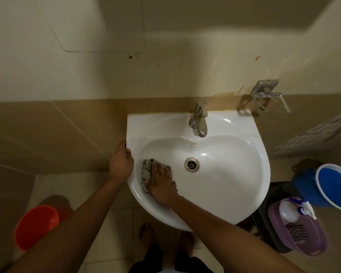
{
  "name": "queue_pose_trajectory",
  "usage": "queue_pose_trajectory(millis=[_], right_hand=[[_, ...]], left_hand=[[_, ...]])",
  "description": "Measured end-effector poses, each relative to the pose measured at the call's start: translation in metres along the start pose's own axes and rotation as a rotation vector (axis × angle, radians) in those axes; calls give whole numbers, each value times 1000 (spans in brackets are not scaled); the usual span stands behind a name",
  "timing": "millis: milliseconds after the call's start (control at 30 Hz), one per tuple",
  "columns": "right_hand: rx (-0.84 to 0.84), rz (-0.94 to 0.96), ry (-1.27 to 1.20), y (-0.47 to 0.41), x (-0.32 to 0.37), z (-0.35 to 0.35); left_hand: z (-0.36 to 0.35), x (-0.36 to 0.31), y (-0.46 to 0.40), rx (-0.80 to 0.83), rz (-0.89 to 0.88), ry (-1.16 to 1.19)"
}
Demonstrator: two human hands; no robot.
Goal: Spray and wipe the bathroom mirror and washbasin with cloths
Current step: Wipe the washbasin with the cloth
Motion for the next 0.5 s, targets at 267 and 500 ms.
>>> queue_pose_trajectory(millis=[267,500], right_hand=[[11,156,1,13,10,-8],[196,261,310,86,-80,27]], left_hand=[[-2,-7,11,-52,-97,-44],[-3,-15,39,-85,-166,-199]])
Point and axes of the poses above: each hand's wrist, its own y-axis away from the middle knuckle, its own z-axis out of the back of the hand, x = y × z, the point moved 10 cm from there along -y, towards the middle knuckle, and after that the axes turned 4 degrees about -z, right-handed, at the moved point
